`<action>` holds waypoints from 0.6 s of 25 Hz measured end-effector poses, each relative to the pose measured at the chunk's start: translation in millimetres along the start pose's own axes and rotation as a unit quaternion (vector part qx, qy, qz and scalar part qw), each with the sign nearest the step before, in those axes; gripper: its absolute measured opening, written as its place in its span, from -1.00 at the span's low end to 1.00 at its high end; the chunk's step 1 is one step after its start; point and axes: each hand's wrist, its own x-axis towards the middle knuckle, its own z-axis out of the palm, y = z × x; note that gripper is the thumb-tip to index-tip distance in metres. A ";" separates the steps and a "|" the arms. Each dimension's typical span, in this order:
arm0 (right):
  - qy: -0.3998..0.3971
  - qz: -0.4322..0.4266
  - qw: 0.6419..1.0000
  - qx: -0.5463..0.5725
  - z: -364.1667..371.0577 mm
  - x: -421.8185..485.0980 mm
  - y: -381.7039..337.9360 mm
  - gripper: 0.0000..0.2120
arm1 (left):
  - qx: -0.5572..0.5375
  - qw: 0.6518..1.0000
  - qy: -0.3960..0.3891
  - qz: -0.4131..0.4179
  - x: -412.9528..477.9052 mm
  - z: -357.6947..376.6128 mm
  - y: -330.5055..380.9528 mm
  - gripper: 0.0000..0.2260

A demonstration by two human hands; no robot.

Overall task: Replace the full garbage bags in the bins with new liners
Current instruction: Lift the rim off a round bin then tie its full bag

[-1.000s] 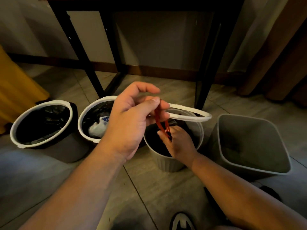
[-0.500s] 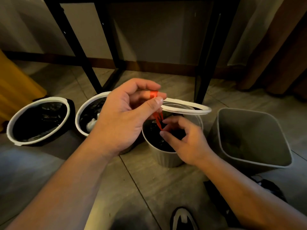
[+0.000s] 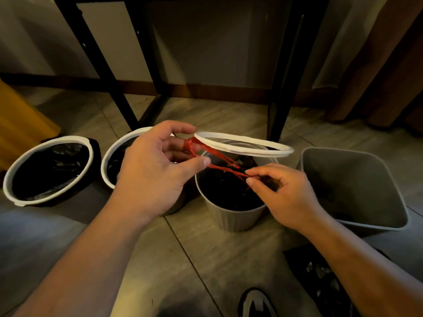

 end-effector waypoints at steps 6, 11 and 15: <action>-0.008 0.086 0.961 0.264 -1.5 6.7 9.8 -0.93 | -0.216 0.976 0.014 -0.003 -3.1 -0.3 -31.6 -0.44; 0.049 0.023 0.953 0.299 -13.6 -2.4 21.8 -0.76 | -0.373 0.921 0.097 -0.059 -14.2 9.7 -82.4 -0.59; 0.059 -0.012 0.949 0.311 -41.7 -18.7 21.6 -0.76 | -0.308 0.932 0.152 -0.114 -14.8 12.7 -103.4 -0.57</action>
